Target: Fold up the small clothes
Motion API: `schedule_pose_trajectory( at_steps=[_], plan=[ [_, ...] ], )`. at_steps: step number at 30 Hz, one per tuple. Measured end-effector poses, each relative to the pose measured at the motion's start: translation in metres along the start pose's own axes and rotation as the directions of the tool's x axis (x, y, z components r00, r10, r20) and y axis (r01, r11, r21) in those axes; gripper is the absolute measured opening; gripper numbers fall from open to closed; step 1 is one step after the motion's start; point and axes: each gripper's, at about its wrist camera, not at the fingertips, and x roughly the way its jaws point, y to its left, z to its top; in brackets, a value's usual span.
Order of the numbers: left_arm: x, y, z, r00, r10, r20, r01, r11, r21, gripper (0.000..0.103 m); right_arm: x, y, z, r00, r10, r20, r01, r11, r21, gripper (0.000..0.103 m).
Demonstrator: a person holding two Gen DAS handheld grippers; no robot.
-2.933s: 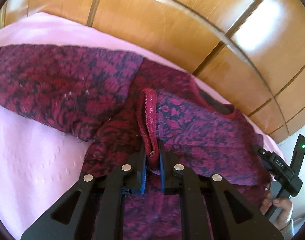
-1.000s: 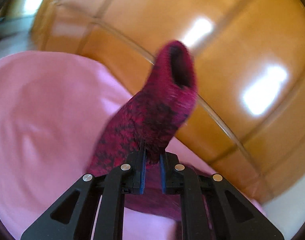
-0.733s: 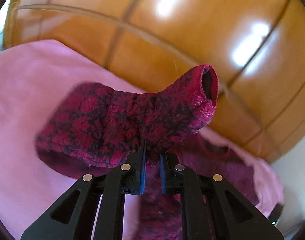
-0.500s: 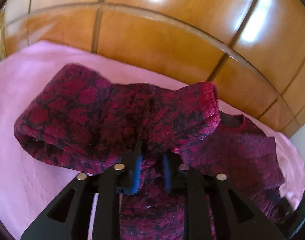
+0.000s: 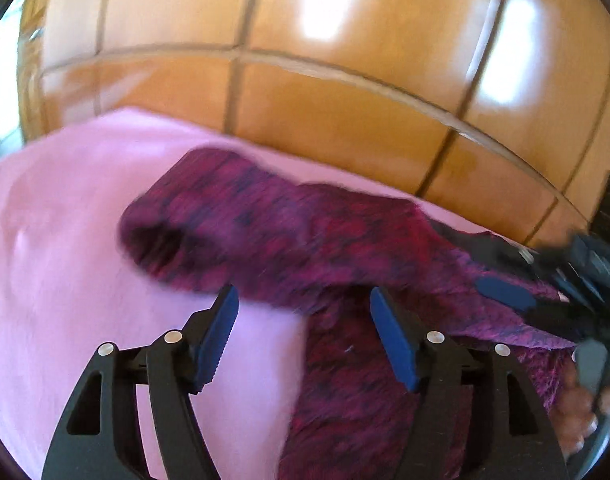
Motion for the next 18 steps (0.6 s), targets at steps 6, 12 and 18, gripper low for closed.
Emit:
schedule_pose_trajectory(
  at_steps=[6, 12, 18],
  plan=[
    [0.010, 0.034, -0.014, 0.997, 0.016, -0.070, -0.027, 0.987, -0.157, 0.067, 0.060, 0.025, 0.008, 0.989, -0.123, -0.085, 0.117, 0.991, -0.070, 0.028],
    [0.024, 0.033, -0.010, 0.996, -0.005, -0.092, -0.016, 0.973, -0.232, 0.067, 0.006, 0.052, 0.015, 0.985, -0.159, 0.064, 0.168, 0.969, -0.183, 0.010],
    [0.043, 0.018, -0.003, 0.991, 0.045, -0.130, -0.075, 0.968, -0.238, 0.067, -0.072, 0.050, 0.026, 0.959, -0.162, 0.234, 0.212, 0.954, -0.210, 0.009]
  ],
)
